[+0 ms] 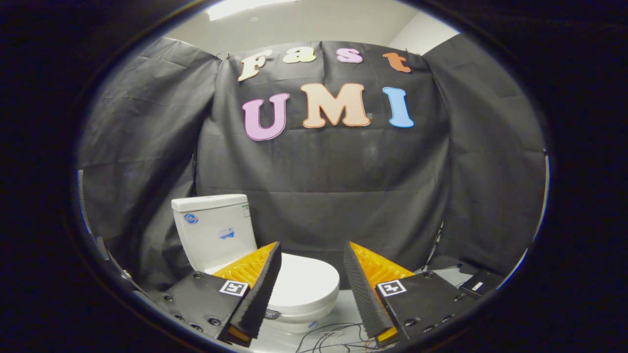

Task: Open the toilet lid.

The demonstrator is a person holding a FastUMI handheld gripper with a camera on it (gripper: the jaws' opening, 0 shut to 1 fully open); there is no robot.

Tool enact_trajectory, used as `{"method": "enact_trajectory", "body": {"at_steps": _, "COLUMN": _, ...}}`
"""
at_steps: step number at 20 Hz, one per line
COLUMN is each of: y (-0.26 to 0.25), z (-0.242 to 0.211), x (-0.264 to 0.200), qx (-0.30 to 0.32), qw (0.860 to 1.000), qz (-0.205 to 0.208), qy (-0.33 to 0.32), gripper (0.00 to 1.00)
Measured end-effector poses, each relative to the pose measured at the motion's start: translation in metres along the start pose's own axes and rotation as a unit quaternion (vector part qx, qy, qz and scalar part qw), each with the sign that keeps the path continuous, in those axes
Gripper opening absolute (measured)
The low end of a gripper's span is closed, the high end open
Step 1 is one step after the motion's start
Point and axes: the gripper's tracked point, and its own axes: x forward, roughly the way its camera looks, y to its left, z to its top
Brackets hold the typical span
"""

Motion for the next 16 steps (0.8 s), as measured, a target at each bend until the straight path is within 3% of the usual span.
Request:
{"method": "enact_trajectory", "body": {"at_steps": 3, "y": 0.001, "z": -0.002, "x": 0.007, "qx": 0.000, "qw": 1.000, "qz": 0.000, "qy": 0.005, "gripper": 0.73}}
{"method": "enact_trajectory", "body": {"at_steps": 11, "y": 0.000, "z": -0.001, "x": 0.010, "qx": 0.001, "qw": 1.000, "qz": -0.004, "qy": 0.000, "gripper": 0.31}}
{"method": "enact_trajectory", "body": {"at_steps": 16, "y": 0.001, "z": 0.000, "x": 0.020, "qx": 0.001, "qw": 1.000, "qz": -0.004, "qy": -0.002, "gripper": 0.30}}
